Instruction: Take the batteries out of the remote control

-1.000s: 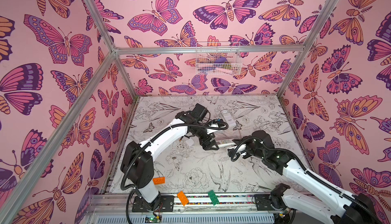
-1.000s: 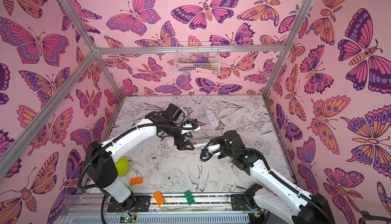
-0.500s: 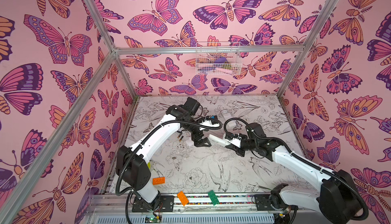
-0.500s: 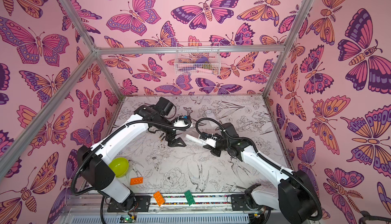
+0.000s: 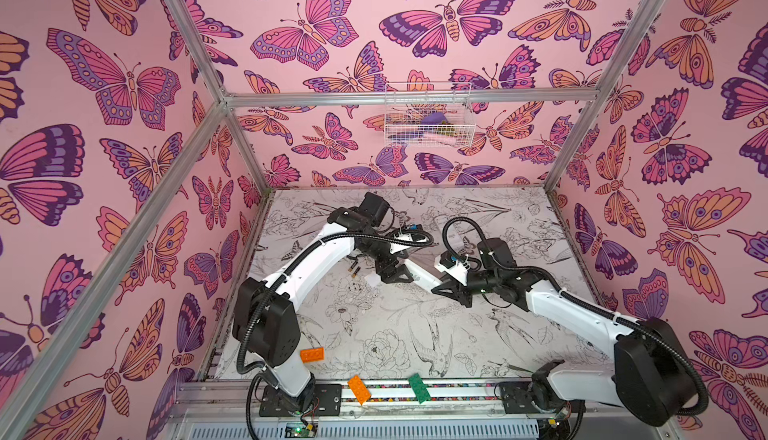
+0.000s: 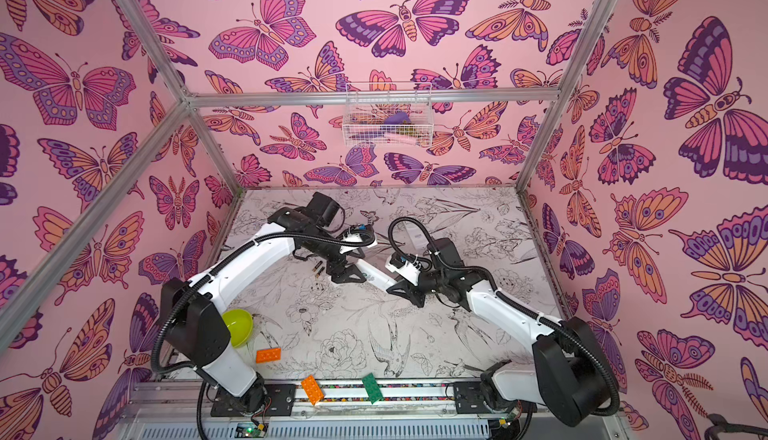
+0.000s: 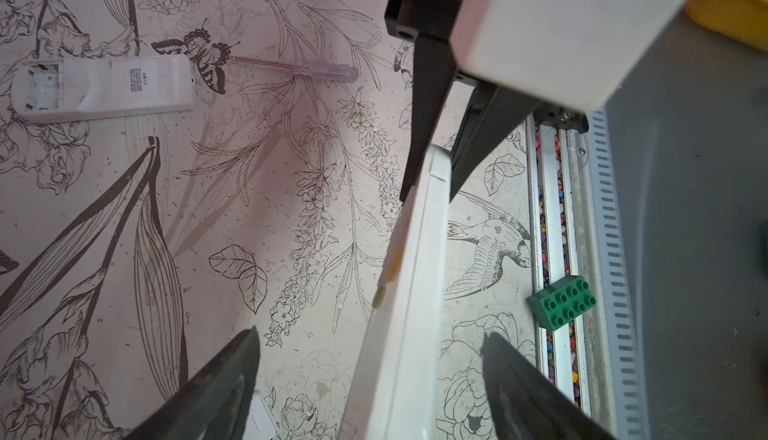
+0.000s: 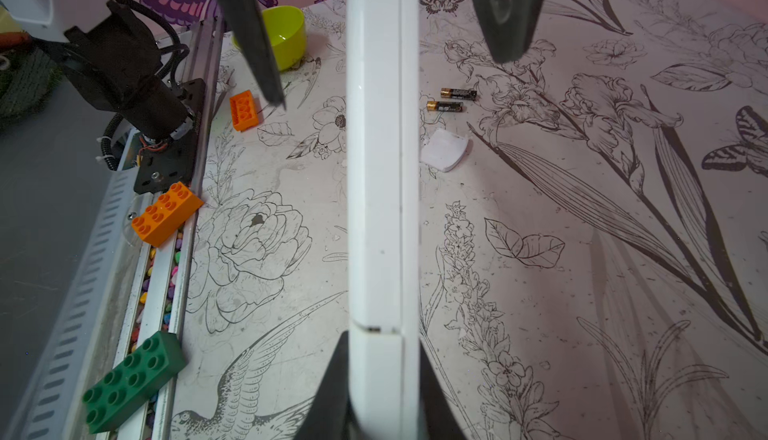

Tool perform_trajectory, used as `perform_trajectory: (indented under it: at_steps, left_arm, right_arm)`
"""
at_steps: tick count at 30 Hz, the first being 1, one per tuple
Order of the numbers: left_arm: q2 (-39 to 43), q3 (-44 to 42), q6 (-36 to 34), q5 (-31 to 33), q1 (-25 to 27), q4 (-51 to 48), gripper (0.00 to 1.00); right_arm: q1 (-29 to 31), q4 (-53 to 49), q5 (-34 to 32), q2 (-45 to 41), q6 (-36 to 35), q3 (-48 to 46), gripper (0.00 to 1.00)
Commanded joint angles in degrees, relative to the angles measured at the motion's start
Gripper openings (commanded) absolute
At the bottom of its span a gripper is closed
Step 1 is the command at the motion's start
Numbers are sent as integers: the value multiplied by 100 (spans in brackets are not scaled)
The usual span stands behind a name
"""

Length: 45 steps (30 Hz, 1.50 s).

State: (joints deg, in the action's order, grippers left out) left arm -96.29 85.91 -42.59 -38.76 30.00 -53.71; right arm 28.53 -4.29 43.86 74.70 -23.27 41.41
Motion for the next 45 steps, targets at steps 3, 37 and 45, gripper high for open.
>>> perform_trajectory:
  at_steps: [3, 37, 45]
  left_arm:
    - [-69, -168, 54, -559, 5, 63, 48]
    - [80, -1940, 3694, -1176, -496, 3286, 0]
    - [-32, -2440, 4626, -1607, -635, 4426, 0]
  right_arm:
    - [-32, 144, 282, 2, 105, 218, 11]
    - [-261, 1733, -2217, -966, 4808, -1326, 68]
    - [-210, 2700, -2090, -162, 6216, -1640, 74]
